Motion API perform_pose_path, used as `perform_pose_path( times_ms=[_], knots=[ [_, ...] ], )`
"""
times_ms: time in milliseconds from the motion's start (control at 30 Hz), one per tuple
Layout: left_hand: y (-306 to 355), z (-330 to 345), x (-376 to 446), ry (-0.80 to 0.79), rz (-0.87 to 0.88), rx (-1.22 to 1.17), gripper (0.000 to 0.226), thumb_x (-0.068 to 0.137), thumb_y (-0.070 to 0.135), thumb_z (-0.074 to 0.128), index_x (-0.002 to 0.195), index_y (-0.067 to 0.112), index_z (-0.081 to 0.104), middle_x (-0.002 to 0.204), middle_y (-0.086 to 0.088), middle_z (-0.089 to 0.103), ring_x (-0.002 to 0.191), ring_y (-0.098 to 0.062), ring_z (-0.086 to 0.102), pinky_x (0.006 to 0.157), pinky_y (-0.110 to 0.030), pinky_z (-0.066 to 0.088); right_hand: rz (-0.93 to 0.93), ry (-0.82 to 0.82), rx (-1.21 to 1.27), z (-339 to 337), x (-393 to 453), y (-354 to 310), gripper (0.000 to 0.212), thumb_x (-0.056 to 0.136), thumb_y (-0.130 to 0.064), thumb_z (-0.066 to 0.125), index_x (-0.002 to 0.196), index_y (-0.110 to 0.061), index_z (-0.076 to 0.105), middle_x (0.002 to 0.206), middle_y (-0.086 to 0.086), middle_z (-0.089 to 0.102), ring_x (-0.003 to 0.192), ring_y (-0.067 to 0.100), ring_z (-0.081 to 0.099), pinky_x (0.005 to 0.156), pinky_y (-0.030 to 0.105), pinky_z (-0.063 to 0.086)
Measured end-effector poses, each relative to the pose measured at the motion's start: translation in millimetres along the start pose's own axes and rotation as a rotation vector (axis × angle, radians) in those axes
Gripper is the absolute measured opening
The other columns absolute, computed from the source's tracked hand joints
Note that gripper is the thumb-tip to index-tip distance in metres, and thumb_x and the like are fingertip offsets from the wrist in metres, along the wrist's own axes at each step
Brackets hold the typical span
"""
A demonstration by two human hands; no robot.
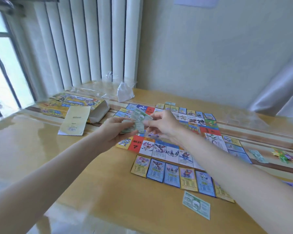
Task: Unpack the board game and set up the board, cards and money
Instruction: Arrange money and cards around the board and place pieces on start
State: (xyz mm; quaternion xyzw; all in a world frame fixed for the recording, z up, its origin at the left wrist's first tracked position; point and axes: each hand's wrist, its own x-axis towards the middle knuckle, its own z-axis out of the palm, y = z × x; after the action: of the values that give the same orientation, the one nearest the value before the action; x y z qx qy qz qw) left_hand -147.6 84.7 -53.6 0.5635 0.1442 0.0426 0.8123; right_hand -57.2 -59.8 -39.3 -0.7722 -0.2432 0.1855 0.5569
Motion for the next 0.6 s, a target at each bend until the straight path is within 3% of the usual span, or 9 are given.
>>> perform_pose_path(
  times_ms=[33, 67, 133, 200, 267, 333, 433, 500, 600],
  knots=[
    [4.2, -9.6, 1.9, 0.031, 0.013, 0.009, 0.011, 0.092, 0.003, 0.051, 0.091, 0.001, 0.062, 0.090, -0.012, 0.063, 0.067, -0.012, 0.068, 0.062, -0.018, 0.057, 0.024, -0.016, 0.016, 5.7, 12.6, -0.8, 0.004, 0.084, -0.003, 0.066, 0.083, -0.003, 0.062, 0.071, 0.011, 0.065, 0.044, 0.007, 0.058, 0.043, 0.019, 0.044],
    [9.7, -19.6, 4.5, 0.072, 0.033, 0.043, 0.012, 0.092, 0.002, 0.052, 0.090, 0.003, 0.064, 0.091, -0.012, 0.063, 0.070, -0.015, 0.067, 0.061, -0.018, 0.057, 0.038, -0.031, 0.031, 11.9, 24.9, -2.8, 0.010, 0.086, -0.004, 0.065, 0.094, 0.002, 0.063, 0.072, 0.011, 0.067, 0.045, 0.008, 0.059, 0.043, 0.019, 0.044],
    [23.0, -41.4, 8.6, 0.192, 0.084, 0.157, 0.014, 0.091, 0.003, 0.055, 0.085, 0.009, 0.066, 0.093, -0.012, 0.062, 0.072, -0.019, 0.065, 0.056, -0.019, 0.057, 0.068, -0.044, 0.061, 24.3, 49.1, -7.6, 0.038, 0.089, -0.004, 0.060, 0.122, 0.010, 0.049, 0.069, 0.010, 0.066, 0.047, 0.013, 0.061, 0.041, 0.019, 0.044],
    [36.1, -64.6, 13.1, 0.344, 0.118, 0.292, 0.016, 0.089, 0.003, 0.058, 0.079, 0.012, 0.066, 0.093, -0.013, 0.060, 0.072, -0.020, 0.063, 0.048, -0.018, 0.054, 0.060, -0.076, -0.017, 37.6, 69.9, -12.9, 0.051, 0.092, -0.003, 0.055, 0.138, 0.006, 0.033, 0.070, 0.010, 0.062, 0.050, 0.017, 0.059, 0.041, 0.022, 0.044],
    [44.2, -85.7, 17.6, 0.447, 0.110, 0.396, 0.015, 0.087, 0.004, 0.061, 0.076, 0.012, 0.065, 0.092, -0.012, 0.059, 0.073, -0.018, 0.061, 0.045, -0.018, 0.053, 0.050, -0.133, -0.130, 53.0, 90.6, -16.8, 0.052, 0.095, -0.004, 0.051, 0.142, 0.002, 0.029, 0.073, 0.009, 0.059, 0.054, 0.017, 0.054, 0.044, 0.023, 0.044],
    [47.1, -101.1, 23.1, 0.495, 0.099, 0.429, 0.017, 0.088, 0.005, 0.060, 0.074, 0.014, 0.065, 0.090, -0.009, 0.059, 0.075, -0.016, 0.059, 0.047, -0.018, 0.054, 0.017, -0.183, -0.274, 70.5, 109.2, -20.7, 0.044, 0.096, -0.008, 0.049, 0.138, -0.002, 0.038, 0.077, 0.005, 0.059, 0.057, 0.015, 0.049, 0.051, 0.025, 0.043],
    [48.6, -112.6, 32.1, 0.521, 0.134, 0.421, 0.018, 0.090, 0.008, 0.059, 0.075, 0.016, 0.066, 0.086, -0.006, 0.058, 0.075, -0.014, 0.058, 0.048, -0.018, 0.054, -0.063, -0.258, -0.480, 90.7, 122.9, -25.8, 0.017, 0.095, -0.013, 0.050, 0.106, -0.004, 0.059, 0.074, 0.004, 0.056, 0.057, 0.017, 0.046, 0.055, 0.029, 0.041],
    [47.9, -118.3, 36.6, 0.527, 0.132, 0.413, 0.019, 0.090, 0.007, 0.057, 0.076, 0.015, 0.066, 0.088, -0.008, 0.058, 0.075, -0.015, 0.058, 0.047, -0.017, 0.054, -0.096, -0.310, -0.519, 98.7, 126.8, -25.0, 0.007, 0.092, -0.009, 0.053, 0.090, -0.008, 0.059, 0.071, 0.003, 0.062, 0.052, 0.012, 0.048, 0.052, 0.026, 0.041],
    [41.7, -127.1, 39.6, 0.526, 0.087, 0.358, 0.017, 0.091, 0.007, 0.056, 0.078, 0.012, 0.066, 0.098, -0.014, 0.060, 0.075, -0.019, 0.061, 0.050, -0.020, 0.056, -0.106, -0.350, -0.481, 101.6, 130.6, -20.6, 0.010, 0.087, -0.005, 0.057, 0.083, -0.015, 0.057, 0.067, 0.000, 0.065, 0.046, 0.006, 0.047, 0.049, 0.024, 0.039]
  ],
)
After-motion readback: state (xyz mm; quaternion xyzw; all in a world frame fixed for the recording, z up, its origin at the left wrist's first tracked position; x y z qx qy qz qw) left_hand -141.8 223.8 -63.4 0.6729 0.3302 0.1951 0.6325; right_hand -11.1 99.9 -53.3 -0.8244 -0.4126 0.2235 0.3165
